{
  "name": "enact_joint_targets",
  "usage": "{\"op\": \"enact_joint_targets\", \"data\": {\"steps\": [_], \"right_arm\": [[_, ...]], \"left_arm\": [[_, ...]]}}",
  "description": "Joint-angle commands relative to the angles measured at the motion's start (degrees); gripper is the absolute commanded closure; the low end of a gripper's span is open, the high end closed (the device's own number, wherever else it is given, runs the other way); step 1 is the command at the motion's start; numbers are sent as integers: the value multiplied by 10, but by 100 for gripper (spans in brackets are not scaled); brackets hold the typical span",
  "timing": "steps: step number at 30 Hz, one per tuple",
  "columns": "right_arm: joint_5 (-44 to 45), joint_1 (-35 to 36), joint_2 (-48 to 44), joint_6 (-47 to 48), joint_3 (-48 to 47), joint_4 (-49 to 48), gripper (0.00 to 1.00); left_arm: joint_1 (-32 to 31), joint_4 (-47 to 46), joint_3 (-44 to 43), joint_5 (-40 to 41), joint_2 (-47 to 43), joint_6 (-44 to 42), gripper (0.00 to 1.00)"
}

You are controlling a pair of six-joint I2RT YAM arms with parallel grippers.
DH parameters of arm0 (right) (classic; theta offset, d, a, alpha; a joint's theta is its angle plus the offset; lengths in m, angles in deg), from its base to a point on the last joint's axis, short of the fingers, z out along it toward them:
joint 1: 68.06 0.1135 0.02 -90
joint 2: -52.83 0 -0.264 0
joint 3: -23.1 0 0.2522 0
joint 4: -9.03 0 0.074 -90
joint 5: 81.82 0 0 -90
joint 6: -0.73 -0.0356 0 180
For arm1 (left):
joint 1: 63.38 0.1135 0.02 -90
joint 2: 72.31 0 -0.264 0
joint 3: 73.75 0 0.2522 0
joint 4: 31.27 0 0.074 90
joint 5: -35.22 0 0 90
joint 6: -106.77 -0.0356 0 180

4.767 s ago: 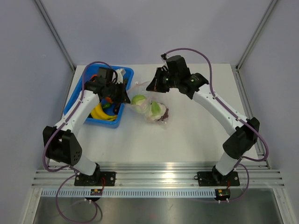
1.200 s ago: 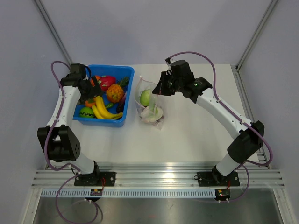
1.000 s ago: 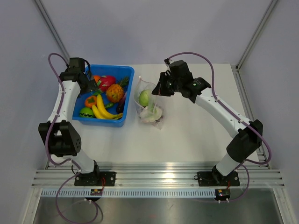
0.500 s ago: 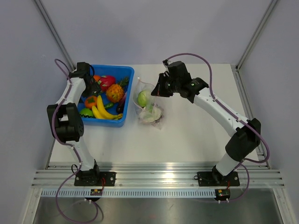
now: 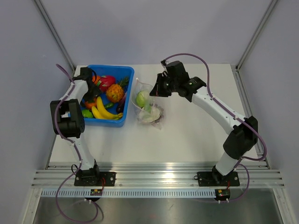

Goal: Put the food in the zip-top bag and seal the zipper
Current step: Pick up the fake vegetable from the bin.

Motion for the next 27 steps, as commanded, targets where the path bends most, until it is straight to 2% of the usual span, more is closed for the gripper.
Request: {"op": "enact_joint_targets", "data": {"steps": [1, 4, 7, 9, 12, 14, 19, 27], "right_arm": [[-14, 6, 5, 6, -29, -16, 100], [-16, 6, 6, 2, -28, -17, 100], [-17, 6, 5, -1, -24, -18, 100], [-19, 7, 4, -2, -22, -18, 100], [-17, 6, 0, -5, -18, -18, 100], [-13, 6, -4, -4, -18, -17, 100], [-8, 6, -8, -4, -17, -17, 100], [-5, 8, -8, -9, -20, -17, 100]], "left_arm": [[2, -10, 10, 26, 19, 20, 1], [2, -21, 15, 14, 24, 18, 2], [2, -26, 15, 5, 33, 16, 8], [2, -24, 10, -4, 37, 13, 21], [2, -26, 12, -7, 9, 8, 35], [-1, -29, 10, -7, -32, -5, 39], [-6, -31, 7, -5, -123, -45, 40], [-38, 5, -20, -52, -202, -121, 42]]}}
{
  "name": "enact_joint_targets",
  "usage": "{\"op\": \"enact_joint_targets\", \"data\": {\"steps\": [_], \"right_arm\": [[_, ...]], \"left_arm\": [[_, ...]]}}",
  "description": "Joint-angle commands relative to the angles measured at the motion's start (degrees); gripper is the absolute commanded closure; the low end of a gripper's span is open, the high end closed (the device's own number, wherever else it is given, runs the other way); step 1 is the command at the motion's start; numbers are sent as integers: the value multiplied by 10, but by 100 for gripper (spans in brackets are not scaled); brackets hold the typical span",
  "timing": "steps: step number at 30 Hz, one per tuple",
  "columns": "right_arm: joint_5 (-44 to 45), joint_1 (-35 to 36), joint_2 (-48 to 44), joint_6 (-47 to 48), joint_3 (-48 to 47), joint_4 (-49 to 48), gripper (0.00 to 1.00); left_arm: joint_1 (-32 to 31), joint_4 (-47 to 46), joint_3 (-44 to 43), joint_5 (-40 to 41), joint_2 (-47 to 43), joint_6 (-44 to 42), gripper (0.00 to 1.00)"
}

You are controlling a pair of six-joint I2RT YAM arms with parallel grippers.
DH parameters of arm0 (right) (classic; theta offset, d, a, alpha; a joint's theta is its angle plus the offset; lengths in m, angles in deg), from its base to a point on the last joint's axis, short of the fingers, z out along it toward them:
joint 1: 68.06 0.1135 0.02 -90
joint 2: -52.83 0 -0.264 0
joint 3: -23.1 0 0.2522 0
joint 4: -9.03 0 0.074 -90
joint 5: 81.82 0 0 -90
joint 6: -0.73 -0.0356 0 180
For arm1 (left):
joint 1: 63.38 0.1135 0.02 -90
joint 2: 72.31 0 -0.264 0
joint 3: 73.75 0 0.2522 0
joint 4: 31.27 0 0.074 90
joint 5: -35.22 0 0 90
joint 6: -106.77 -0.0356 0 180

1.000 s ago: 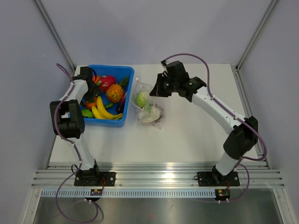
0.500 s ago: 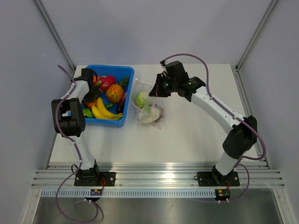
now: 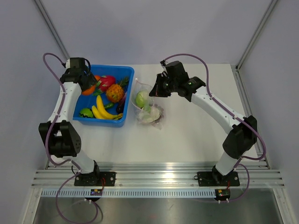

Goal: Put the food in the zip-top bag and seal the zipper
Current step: Pick up the fake vegetable from the bin, then place the fake vegetable in the zipper food storage bag.

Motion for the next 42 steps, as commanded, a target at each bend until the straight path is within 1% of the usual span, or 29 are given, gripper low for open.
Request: {"op": "enact_joint_targets", "data": {"steps": [1, 3, 5, 7, 12, 13, 16, 18, 21, 22, 24, 25, 28, 33, 38, 42], "right_arm": [[7, 9, -16, -5, -18, -16, 100], [11, 9, -18, -5, -17, -15, 100], [13, 9, -19, -6, -17, -12, 100], [15, 11, -18, -7, -16, -11, 100], [20, 13, -13, -10, -18, -9, 100], [20, 13, -11, -9, -20, -9, 100], [19, 13, -3, -9, -27, -5, 100], [19, 13, -1, -10, -32, -6, 100], [20, 13, 4, -10, -39, -3, 100], [19, 13, 5, -10, -40, -2, 100], [18, 13, 8, -10, -46, -1, 100], [17, 13, 9, -11, -47, -1, 100], [17, 14, 13, -13, -53, -1, 100], [16, 16, 9, -13, -60, 7, 100], [20, 16, -4, -13, -62, 13, 100], [9, 16, -17, -24, -48, -1, 100]], "left_arm": [[-24, 13, -20, -32, -36, -55, 43], [-29, 13, -20, -56, -64, -71, 45], [-50, 19, -26, -92, -82, -80, 47], [-72, 32, -35, -121, -103, -91, 47], [-119, 66, -55, -166, -144, -112, 47], [-133, 70, -56, -190, -149, -115, 47], [-162, 85, -66, -223, -167, -126, 48], [-174, 106, -75, -228, -174, -134, 48], [-196, 125, -99, -261, -186, -146, 48], [-209, 124, -102, -286, -190, -147, 48], [-227, 114, -102, -320, -203, -141, 48], [-232, 105, -100, -361, -208, -135, 48], [-248, 50, -55, -419, -215, -104, 48], [-256, 10, -20, -413, -186, -89, 50], [-256, -12, 2, -432, -144, -97, 50], [-256, -44, 19, -438, -123, -86, 50]]}}
